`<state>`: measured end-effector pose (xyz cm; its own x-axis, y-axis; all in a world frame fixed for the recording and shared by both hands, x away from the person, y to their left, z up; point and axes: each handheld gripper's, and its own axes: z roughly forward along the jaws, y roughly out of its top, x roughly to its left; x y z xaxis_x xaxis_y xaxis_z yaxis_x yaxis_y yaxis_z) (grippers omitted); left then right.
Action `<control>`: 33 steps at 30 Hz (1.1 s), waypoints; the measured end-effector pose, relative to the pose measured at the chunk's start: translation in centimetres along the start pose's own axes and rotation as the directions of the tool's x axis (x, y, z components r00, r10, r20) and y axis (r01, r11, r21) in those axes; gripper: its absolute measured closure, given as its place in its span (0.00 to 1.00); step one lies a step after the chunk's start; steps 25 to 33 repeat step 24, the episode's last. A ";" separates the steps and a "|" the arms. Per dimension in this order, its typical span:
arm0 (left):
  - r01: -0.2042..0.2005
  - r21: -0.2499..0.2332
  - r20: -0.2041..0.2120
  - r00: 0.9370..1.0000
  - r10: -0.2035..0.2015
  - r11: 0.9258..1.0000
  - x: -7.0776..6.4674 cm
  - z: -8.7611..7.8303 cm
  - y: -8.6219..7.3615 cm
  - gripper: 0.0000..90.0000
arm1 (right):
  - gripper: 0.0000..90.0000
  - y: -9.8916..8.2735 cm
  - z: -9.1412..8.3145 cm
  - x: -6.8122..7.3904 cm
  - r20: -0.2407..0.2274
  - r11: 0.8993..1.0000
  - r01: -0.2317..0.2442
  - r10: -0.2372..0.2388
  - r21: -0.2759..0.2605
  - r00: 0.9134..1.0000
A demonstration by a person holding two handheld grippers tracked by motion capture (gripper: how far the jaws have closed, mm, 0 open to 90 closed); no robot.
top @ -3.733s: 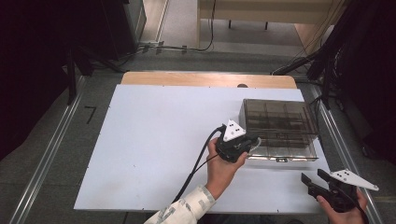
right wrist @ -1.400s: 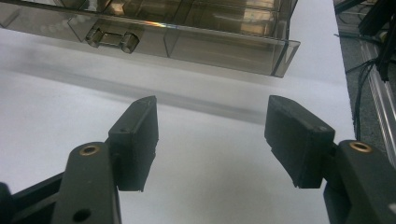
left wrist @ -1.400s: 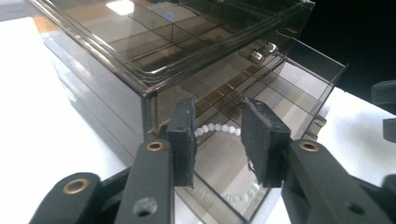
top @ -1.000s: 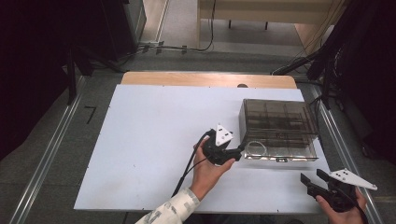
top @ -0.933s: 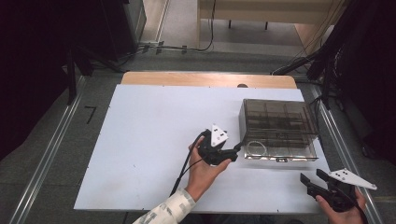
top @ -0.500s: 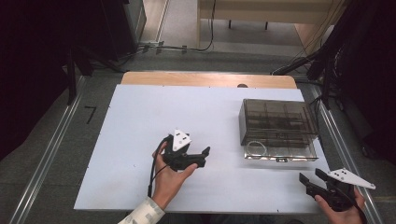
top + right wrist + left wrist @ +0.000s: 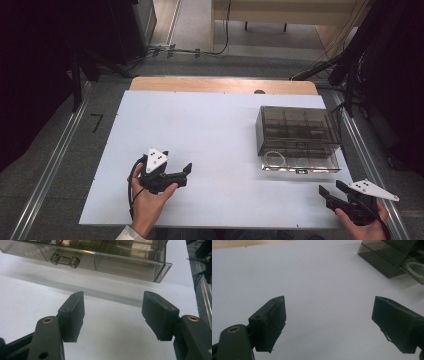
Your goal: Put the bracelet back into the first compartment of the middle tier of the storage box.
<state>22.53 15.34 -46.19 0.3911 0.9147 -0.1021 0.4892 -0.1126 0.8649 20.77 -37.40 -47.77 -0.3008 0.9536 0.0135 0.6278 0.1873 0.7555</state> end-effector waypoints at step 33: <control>0.162 -0.105 -0.157 0.972 -0.177 0.981 6.4 -5.9 -4.3 0.14 | 0.34 0.0 0.1 0.1 -0.005 1.000 -0.012 0.012 0.001 1.000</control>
